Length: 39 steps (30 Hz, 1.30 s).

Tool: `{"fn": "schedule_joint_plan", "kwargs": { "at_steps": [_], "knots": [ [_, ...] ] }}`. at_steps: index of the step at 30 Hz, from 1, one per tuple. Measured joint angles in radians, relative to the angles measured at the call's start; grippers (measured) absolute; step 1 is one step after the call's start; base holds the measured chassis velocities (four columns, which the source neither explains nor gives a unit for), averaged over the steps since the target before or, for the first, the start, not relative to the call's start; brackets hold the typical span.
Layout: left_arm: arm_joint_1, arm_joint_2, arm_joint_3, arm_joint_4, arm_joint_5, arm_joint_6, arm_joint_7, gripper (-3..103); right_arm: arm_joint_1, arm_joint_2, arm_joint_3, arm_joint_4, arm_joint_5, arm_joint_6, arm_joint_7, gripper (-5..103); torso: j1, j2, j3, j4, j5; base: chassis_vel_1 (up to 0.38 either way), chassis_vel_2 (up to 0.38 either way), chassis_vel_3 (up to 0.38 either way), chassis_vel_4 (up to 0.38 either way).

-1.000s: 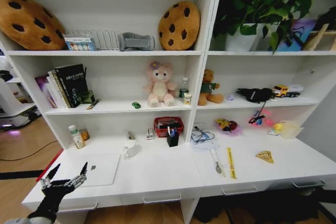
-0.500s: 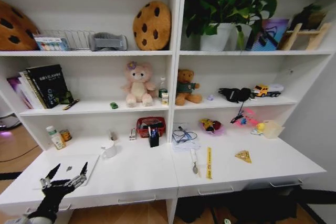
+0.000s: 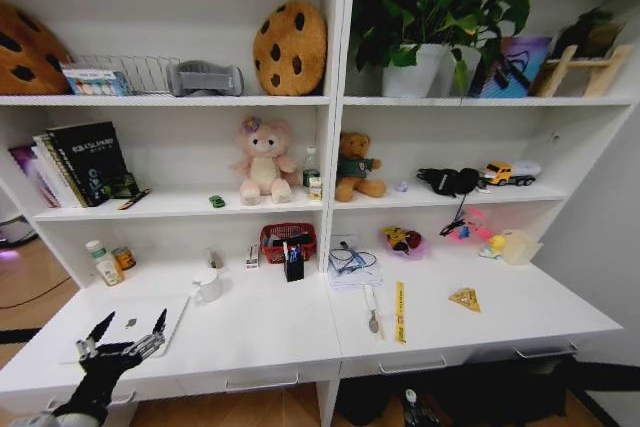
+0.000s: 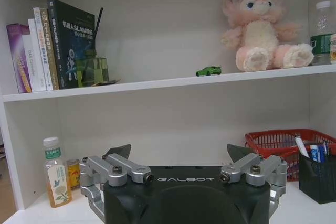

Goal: Organize the objects on the table.

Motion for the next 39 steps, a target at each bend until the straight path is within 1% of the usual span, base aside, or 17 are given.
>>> {"fn": "schedule_joint_plan", "kwargs": {
  "at_steps": [4,7,9,10,18,22,24,26,27,29,30,33,35,36,37,38,39],
  "knots": [
    [0.0,0.0,0.0,0.0,0.0,0.0,0.0,100,0.066,0.014,-0.01,-0.038,-0.004,-0.028,0.004,27,0.0,0.0,0.0,0.0,-0.0001,0.0,0.0,0.0,0.0],
    [0.0,0.0,0.0,0.0,0.0,0.0,0.0,100,0.092,0.021,-0.012,-0.046,-0.013,-0.033,0.008,27,0.0,0.0,0.0,0.0,0.0002,0.0,0.0,0.0,0.0],
    [0.0,0.0,0.0,0.0,0.0,0.0,0.0,100,0.121,0.029,-0.016,-0.045,-0.021,-0.043,0.02,27,0.0,0.0,0.0,0.0007,-0.0004,0.0,0.0,0.0,0.0],
    [0.0,0.0,0.0,0.0,0.0,0.0,0.0,100,0.135,0.035,-0.017,-0.046,-0.027,-0.048,0.025,27,0.0,0.0,0.0,0.0002,-0.0002,0.0,0.0,0.0,0.0],
    [0.0,0.0,0.0,0.0,0.0,0.0,0.0,100,0.196,0.064,-0.018,-0.082,-0.064,-0.069,0.04,27,0.0,0.0,0.0,0.0002,0.0,0.0,0.0,0.0,0.0],
    [0.0,0.0,0.0,0.0,0.0,0.0,0.0,100,0.228,0.08,-0.021,-0.127,-0.085,-0.072,0.061,27,0.0,0.0,0.0,0.0003,0.0,0.0,0.0,0.0,0.0],
    [0.0,0.0,0.0,0.0,0.0,0.0,0.0,100,0.232,0.084,-0.022,-0.135,-0.086,-0.076,0.068,25,0.0,0.0,0.0,0.0002,-0.0001,0.0,0.0,0.0,0.0],
    [0.0,0.0,0.0,0.0,0.0,0.0,0.0,100,0.236,0.092,-0.024,-0.14,-0.088,-0.091,0.076,35,0.0,0.0,0.0,0.0,-0.0001,0.0,0.0,0.0,0.0],
    [0.0,0.0,0.0,0.0,0.0,0.0,0.0,100,0.236,0.092,-0.024,-0.14,-0.088,-0.091,0.076,35,0.0,0.0,0.0,0.0,-0.0001,0.0,0.0,0.0,0.0],
    [0.0,0.0,0.0,0.0,0.0,0.0,0.0,100,0.237,0.098,-0.027,-0.142,-0.104,-0.099,0.078,46,0.0,0.0,0.0,0.0001,-0.0001,0.0,0.0,0.0,0.0],
    [0.0,0.0,0.0,0.0,0.0,0.0,0.0,100,0.237,0.098,-0.027,-0.142,-0.104,-0.099,0.078,46,0.0,0.0,0.0,0.0001,-0.0001,0.0,0.0,0.0,0.0],
    [0.0,0.0,0.0,0.0,0.0,0.0,0.0,100,0.234,0.109,-0.027,-0.143,-0.117,-0.099,0.088,61,0.0,0.0,0.0,0.0004,0.0,0.0,0.0,0.0,0.0],
    [0.0,0.0,0.0,0.0,0.0,0.0,0.0,100,0.232,0.11,-0.027,-0.143,-0.117,-0.099,0.089,61,0.0,0.0,0.0,0.0004,0.0,0.0,0.0,0.0,0.0],
    [0.0,0.0,0.0,0.0,0.0,0.0,0.0,100,0.228,0.111,-0.027,-0.14,-0.119,-0.098,0.091,67,0.0,0.0,0.0,0.0004,0.0,0.0,0.0,0.0,0.0],
    [0.0,0.0,0.0,0.0,0.0,0.0,0.0,100,0.228,0.111,-0.027,-0.14,-0.119,-0.098,0.091,67,0.0,0.0,0.0,0.0004,0.0,0.0,0.0,0.0,0.0],
    [0.0,0.0,0.0,0.0,0.0,0.0,0.0,100,0.204,0.111,-0.028,-0.116,-0.123,-0.091,0.092,78,0.0,0.0,0.0,0.0003,0.0,0.0,0.0,0.0,0.0],
    [0.0,0.0,0.0,0.0,0.0,0.0,0.0,100,0.178,0.109,-0.029,-0.089,-0.125,-0.082,0.093,84,0.0,0.0,0.0,0.0004,0.0,0.0,0.0,0.0,0.0]
  ]
}}
